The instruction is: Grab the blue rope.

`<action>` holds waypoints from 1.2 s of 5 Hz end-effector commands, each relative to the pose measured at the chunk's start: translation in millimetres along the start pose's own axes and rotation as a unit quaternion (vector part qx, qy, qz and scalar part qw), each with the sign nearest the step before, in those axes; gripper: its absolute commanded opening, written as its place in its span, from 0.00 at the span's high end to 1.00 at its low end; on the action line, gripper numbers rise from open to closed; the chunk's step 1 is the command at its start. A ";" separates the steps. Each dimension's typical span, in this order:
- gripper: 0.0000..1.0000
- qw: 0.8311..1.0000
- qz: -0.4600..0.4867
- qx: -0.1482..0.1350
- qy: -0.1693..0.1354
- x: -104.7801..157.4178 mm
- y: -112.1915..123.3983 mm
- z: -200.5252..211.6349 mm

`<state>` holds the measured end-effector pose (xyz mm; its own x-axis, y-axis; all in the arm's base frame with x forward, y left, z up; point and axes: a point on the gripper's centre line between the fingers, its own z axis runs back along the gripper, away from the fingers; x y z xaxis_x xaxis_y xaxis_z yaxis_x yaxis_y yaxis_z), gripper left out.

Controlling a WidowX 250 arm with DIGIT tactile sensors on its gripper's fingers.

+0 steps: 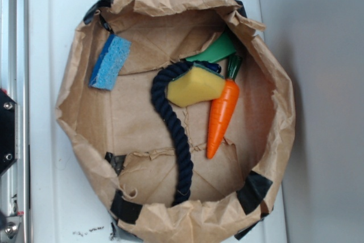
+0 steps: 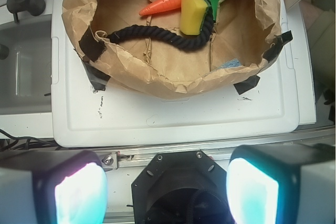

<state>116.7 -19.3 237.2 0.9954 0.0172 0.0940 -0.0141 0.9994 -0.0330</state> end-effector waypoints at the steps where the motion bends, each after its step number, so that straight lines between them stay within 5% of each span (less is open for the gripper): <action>1: 0.00 1.000 0.000 0.000 0.000 0.0 0.0 0.0; 4: 0.00 0.998 -0.060 -0.006 0.003 133.2 -30.9 -27.0; 6: 0.00 0.998 -0.060 -0.006 0.003 133.2 -30.9 -27.0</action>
<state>248.5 -49.0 207.1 0.9935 -0.1109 0.0257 0.1117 0.9933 -0.0309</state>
